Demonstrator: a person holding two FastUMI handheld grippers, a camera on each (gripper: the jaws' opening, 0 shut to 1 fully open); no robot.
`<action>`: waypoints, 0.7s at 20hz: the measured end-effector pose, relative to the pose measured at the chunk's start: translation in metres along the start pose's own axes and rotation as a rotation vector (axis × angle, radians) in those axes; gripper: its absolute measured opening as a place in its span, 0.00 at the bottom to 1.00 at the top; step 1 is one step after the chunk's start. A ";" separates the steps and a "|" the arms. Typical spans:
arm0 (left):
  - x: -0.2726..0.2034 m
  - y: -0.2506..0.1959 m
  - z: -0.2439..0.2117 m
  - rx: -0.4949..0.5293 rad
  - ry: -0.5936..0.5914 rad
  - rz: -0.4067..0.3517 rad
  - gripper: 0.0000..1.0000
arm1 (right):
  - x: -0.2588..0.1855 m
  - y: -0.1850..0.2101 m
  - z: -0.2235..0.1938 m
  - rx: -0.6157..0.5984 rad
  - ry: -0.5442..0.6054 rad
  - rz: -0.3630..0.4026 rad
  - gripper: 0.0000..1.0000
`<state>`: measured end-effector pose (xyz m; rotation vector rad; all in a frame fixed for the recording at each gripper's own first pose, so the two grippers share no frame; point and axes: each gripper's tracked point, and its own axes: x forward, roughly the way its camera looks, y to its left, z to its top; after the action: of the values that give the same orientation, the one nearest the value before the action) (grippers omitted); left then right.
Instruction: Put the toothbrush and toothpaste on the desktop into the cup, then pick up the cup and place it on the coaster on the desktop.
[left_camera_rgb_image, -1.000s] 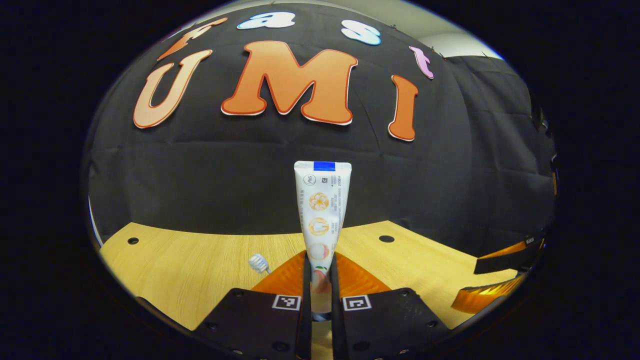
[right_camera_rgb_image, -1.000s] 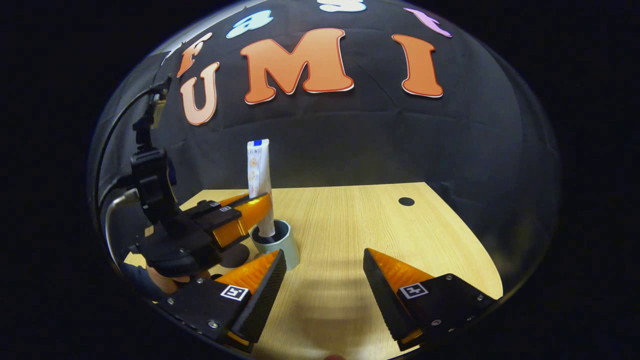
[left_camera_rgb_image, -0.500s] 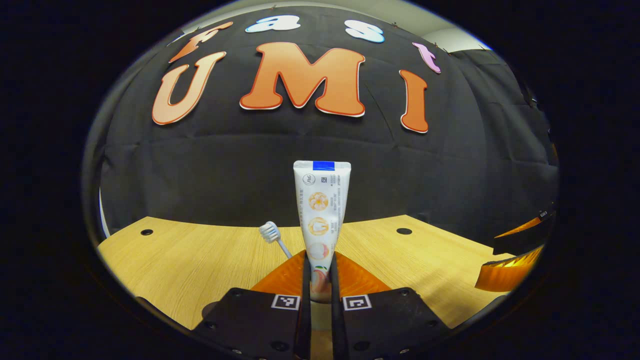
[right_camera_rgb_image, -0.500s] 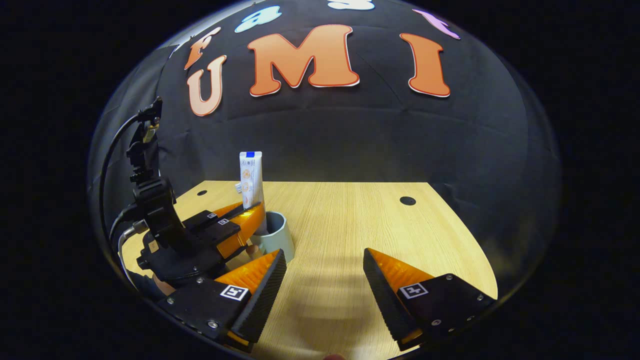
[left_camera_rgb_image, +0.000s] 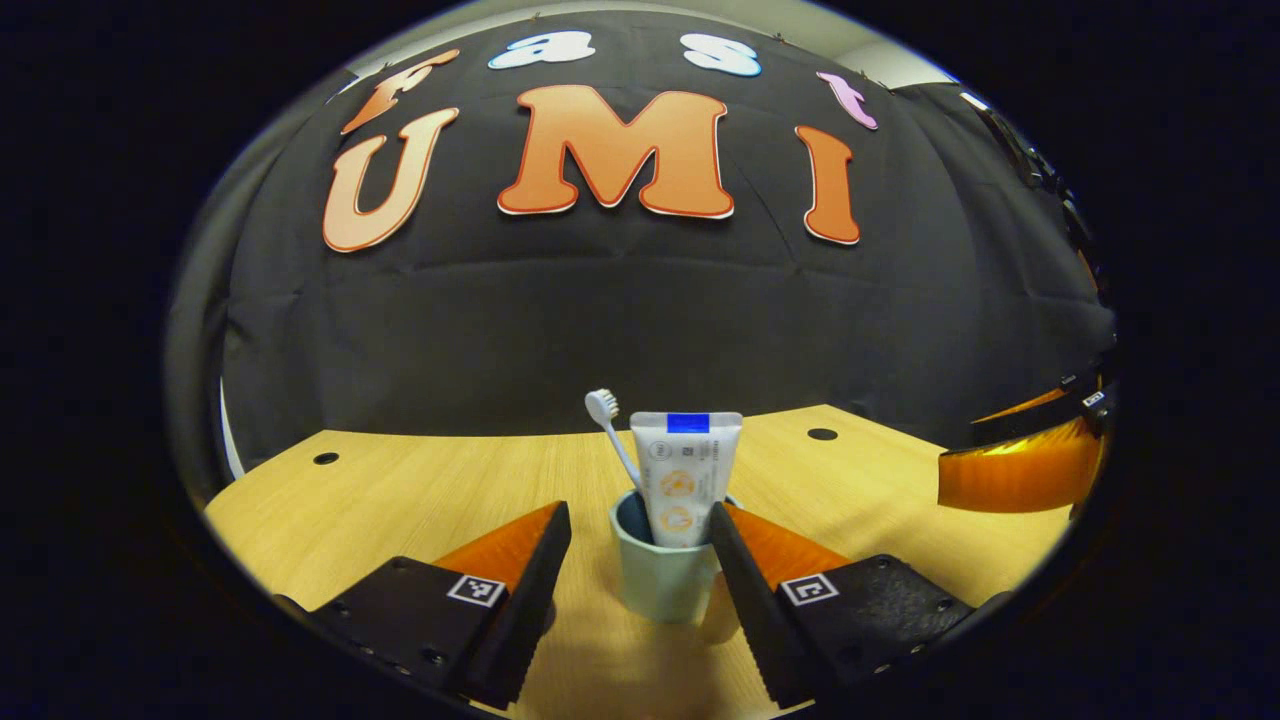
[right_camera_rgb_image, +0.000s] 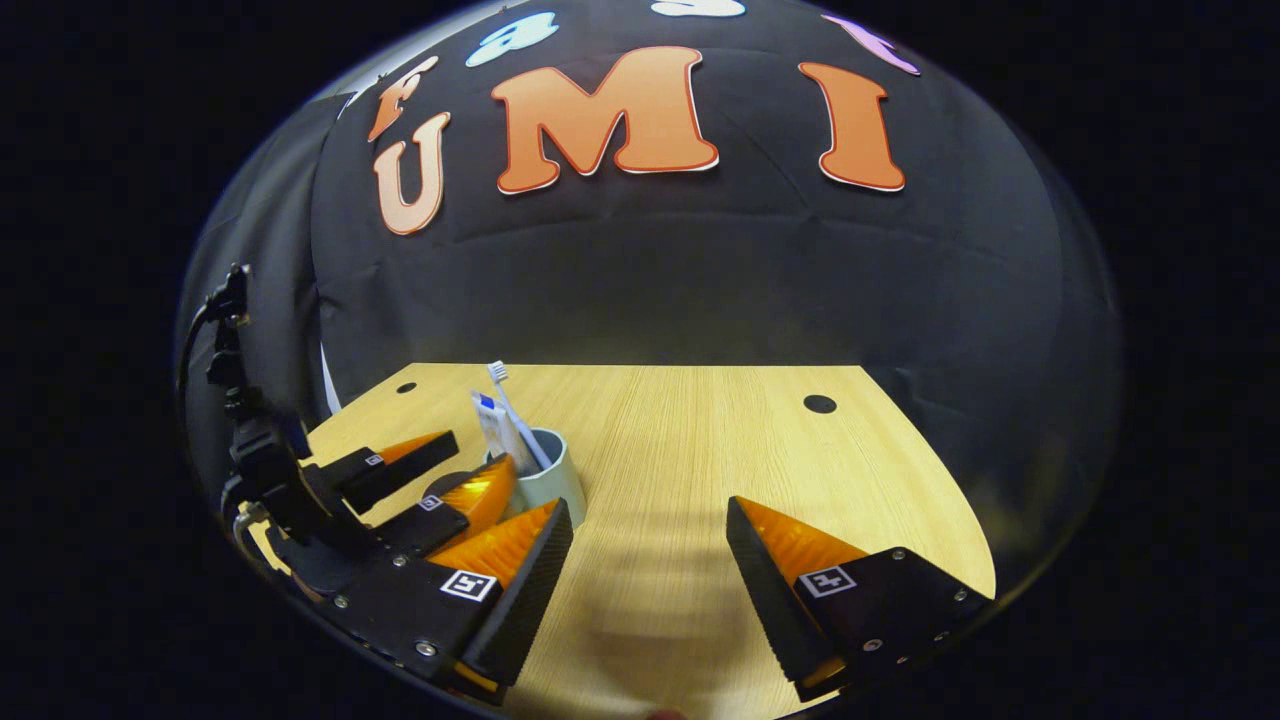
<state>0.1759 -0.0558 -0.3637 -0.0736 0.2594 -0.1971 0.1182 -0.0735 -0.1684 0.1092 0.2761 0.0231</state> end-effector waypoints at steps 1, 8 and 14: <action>-0.006 0.003 -0.002 0.007 0.008 0.003 0.85 | 0.001 -0.002 0.002 0.000 0.002 0.000 0.94; -0.048 0.022 0.015 0.037 0.051 0.000 0.89 | 0.006 0.011 0.011 -0.004 0.026 0.034 0.94; -0.080 0.056 0.048 0.011 0.069 0.055 0.94 | 0.016 0.055 0.017 -0.033 0.069 0.115 0.94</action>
<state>0.1236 0.0176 -0.3029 -0.0485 0.3285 -0.1467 0.1382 -0.0203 -0.1505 0.0912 0.3377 0.1459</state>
